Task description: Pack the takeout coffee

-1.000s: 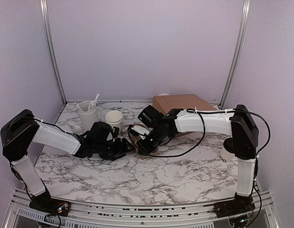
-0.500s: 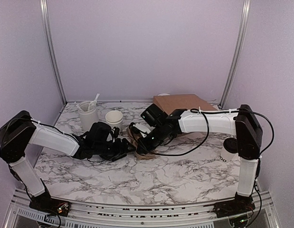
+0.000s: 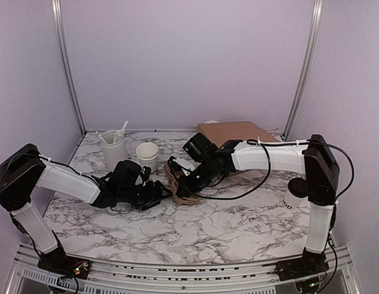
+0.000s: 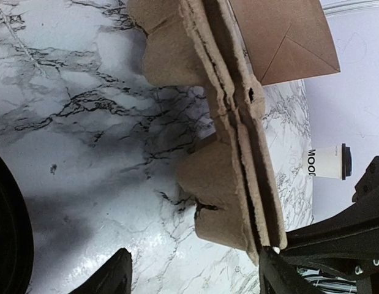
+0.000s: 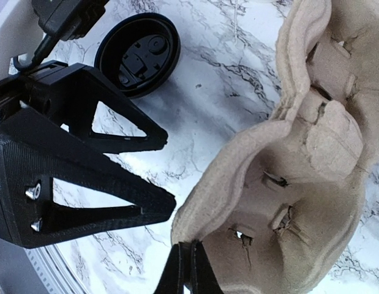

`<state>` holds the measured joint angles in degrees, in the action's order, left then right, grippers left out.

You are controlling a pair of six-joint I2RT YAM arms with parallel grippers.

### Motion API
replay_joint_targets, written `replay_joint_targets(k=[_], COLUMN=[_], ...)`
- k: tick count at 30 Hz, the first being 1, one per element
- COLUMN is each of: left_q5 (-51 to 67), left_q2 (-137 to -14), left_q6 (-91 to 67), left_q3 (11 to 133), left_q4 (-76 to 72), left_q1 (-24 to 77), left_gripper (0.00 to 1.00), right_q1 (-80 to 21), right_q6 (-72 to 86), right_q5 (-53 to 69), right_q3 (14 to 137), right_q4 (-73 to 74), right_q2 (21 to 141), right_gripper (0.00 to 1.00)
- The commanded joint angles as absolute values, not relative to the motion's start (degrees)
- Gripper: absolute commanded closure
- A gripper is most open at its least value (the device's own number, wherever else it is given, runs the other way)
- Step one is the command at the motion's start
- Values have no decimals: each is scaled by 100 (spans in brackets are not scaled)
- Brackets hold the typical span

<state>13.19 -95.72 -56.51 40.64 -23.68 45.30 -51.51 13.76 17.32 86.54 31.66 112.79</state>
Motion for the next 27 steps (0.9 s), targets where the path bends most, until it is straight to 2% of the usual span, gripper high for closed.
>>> replay_joint_targets(k=[1, 27], left_q5=[1242, 1352], left_q2=[-9424, -9770], left_q6=[-5697, -5643], left_q3=[3988, 4438], left_q4=[-2399, -2417], left_q1=[4544, 4535], left_gripper=[29, 29], right_q1=[-5115, -5107], right_q6=[1490, 1487], right_q5=[1761, 1723], right_q3=[8675, 8693], right_q4=[3041, 3076], right_q2=[11087, 11074], right_gripper=[100, 100])
